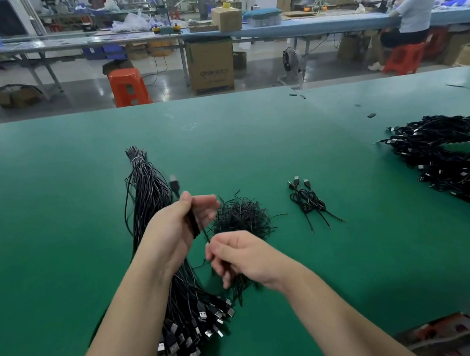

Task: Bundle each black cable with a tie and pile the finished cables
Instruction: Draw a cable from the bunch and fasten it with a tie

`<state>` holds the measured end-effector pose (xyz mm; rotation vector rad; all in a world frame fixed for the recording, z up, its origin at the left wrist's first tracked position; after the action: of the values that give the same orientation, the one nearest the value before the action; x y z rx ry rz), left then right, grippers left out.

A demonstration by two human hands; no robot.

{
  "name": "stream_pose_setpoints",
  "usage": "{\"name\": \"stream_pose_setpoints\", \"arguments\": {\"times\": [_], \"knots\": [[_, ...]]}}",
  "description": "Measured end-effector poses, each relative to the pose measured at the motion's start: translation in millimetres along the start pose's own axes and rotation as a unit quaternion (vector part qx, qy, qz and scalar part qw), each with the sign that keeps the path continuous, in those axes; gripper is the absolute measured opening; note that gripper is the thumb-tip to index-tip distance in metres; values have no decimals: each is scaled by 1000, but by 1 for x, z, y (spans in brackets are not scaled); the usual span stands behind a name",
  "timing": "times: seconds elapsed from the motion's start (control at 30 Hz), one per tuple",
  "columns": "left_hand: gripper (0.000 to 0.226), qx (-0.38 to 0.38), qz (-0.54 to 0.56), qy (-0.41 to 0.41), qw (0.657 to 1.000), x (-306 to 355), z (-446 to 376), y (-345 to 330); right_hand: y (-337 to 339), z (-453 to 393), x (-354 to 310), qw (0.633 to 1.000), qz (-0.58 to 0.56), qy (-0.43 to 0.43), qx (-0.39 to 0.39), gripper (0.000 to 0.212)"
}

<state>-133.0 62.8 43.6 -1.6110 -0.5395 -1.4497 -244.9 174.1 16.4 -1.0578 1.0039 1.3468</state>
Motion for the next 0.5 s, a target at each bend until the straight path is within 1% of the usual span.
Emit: {"name": "stream_pose_setpoints", "arguments": {"times": [0.07,0.1,0.17,0.2,0.3,0.33,0.37,0.43,0.5], "knots": [[45,18,108,21,994,6,0,-2,-3,-1,7,997,64,-2,45,26],[43,14,135,30,990,7,2,-3,-1,-2,10,992,99,6,76,26],[37,-19,154,37,987,8,6,-7,6,-3,11,977,166,26,131,27],[35,-36,154,35,987,8,8,-9,9,-3,10,972,184,30,144,27],[30,-63,147,30,987,8,11,-11,15,-4,9,960,242,36,138,18],[30,-69,141,26,987,8,11,-12,15,-4,7,963,234,41,127,11],[31,-76,135,21,988,8,12,-13,14,-4,5,973,197,50,106,6],[32,-105,117,15,987,7,14,-16,12,-5,0,993,77,63,71,27],[35,-140,81,22,987,6,18,-20,11,-8,-2,993,-23,75,82,41]]}}
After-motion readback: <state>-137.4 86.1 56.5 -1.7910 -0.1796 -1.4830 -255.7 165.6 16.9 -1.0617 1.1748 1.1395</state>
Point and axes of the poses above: each hand's wrist, its own z-axis away from the middle knuckle, its own y-axis out of the back of the hand, x = y × z, the point moved 1 cm from there along -z, towards the middle knuckle, and after that the axes turned 5 degrees about -y, right-handed, at the moved point
